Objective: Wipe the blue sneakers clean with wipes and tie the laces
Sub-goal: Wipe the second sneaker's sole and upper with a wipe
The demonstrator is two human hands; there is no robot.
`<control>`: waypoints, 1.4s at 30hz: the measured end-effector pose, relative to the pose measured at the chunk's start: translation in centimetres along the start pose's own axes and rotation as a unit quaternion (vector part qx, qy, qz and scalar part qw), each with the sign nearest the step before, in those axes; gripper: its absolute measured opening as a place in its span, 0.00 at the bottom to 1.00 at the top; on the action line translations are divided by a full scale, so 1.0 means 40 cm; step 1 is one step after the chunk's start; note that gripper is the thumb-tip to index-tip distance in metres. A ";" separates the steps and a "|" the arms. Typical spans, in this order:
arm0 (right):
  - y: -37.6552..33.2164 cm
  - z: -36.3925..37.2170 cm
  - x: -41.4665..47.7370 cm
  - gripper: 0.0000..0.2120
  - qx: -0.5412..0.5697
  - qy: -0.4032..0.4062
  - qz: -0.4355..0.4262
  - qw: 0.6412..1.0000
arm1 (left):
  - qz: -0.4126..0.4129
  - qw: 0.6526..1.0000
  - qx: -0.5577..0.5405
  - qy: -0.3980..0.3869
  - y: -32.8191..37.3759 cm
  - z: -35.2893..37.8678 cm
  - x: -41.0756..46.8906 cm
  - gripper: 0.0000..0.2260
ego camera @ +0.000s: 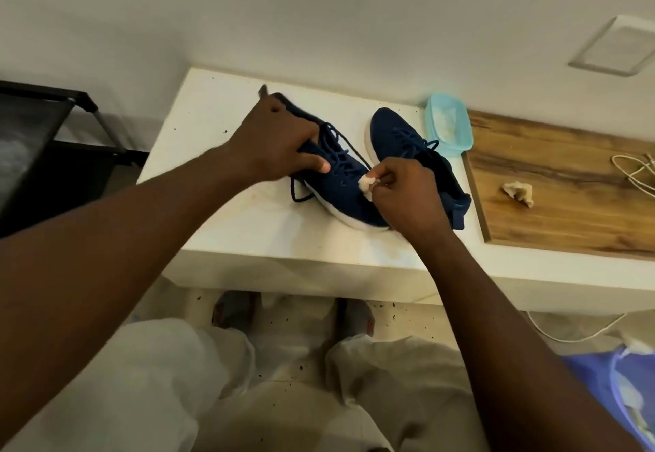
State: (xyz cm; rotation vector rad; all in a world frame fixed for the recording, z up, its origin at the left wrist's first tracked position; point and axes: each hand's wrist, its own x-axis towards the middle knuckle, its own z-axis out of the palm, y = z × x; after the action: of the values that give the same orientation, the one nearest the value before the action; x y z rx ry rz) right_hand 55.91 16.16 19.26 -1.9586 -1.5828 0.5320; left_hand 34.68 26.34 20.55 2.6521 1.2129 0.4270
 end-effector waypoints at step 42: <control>-0.080 0.081 0.064 0.07 0.022 0.093 -0.139 0.986 | -0.380 0.679 -0.627 0.043 0.112 0.033 -0.189 0.16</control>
State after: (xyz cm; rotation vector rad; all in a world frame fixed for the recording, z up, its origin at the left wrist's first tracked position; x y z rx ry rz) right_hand 52.06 19.70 18.95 -1.6646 -1.6730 0.2605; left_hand 33.59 17.60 19.27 0.8713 1.2012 0.8048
